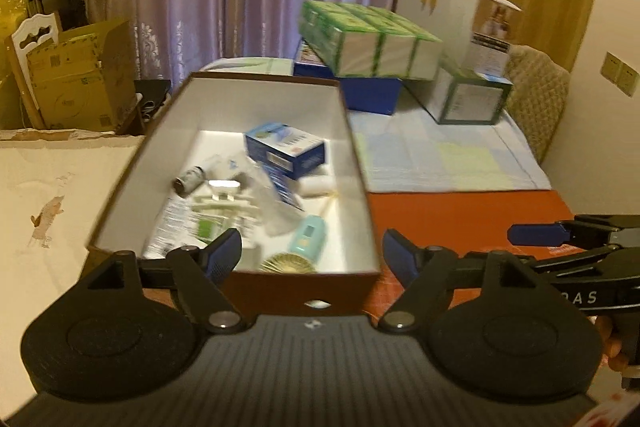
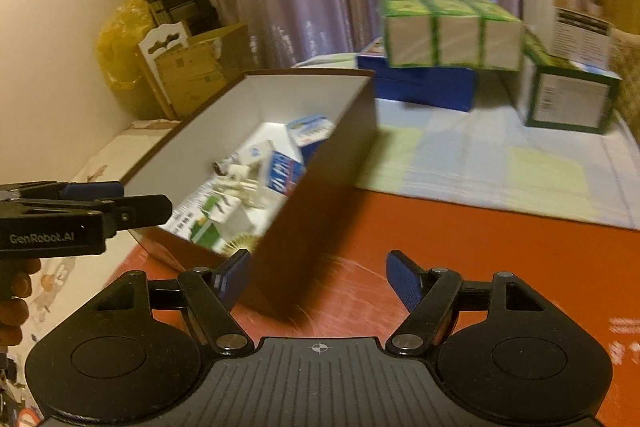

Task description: Organize rigid objects

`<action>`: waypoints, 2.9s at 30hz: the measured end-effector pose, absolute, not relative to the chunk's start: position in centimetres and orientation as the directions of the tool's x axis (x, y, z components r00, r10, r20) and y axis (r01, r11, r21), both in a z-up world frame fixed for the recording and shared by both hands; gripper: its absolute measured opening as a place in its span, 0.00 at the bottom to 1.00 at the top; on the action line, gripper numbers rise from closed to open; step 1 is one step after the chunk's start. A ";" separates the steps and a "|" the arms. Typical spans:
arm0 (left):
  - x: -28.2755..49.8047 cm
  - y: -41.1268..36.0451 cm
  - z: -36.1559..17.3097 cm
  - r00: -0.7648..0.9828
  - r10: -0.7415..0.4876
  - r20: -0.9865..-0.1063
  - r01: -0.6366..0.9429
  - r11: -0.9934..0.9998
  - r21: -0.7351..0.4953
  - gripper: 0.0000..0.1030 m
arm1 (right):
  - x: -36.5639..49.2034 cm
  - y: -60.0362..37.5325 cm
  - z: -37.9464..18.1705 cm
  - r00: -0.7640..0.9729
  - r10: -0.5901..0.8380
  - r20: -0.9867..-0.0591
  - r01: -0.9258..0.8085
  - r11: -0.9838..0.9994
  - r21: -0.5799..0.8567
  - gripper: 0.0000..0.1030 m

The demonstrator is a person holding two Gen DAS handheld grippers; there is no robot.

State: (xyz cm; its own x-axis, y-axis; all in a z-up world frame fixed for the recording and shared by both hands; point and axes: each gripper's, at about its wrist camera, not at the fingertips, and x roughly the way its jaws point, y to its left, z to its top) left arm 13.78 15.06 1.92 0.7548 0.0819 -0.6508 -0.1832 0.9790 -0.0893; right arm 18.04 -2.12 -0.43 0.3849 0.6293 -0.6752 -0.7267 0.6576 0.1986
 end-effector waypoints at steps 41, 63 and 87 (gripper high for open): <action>6.0 -3.4 0.9 0.667 -0.003 -0.745 -0.063 0.996 -0.061 0.70 | 11.1 -25.4 -0.6 0.476 0.465 -0.746 -0.513 0.836 0.194 0.69; 1.5 -5.1 0.6 0.669 0.025 -0.743 -0.095 0.994 -0.052 0.70 | 7.1 -27.2 -0.3 0.470 0.473 -0.746 -0.534 0.825 0.186 0.69; 1.1 -6.1 0.5 0.673 0.016 -0.739 -0.083 0.995 -0.053 0.70 | 6.0 -26.7 -0.2 0.465 0.487 -0.740 -0.545 0.816 0.194 0.69</action>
State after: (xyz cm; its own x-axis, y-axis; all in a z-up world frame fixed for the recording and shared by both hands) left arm 1.08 -6.12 0.51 0.6731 0.0162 -0.7394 -0.0826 0.9951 -0.0534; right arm 6.00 -26.74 -0.23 0.4645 0.4867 -0.7398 -0.5451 0.8156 0.1943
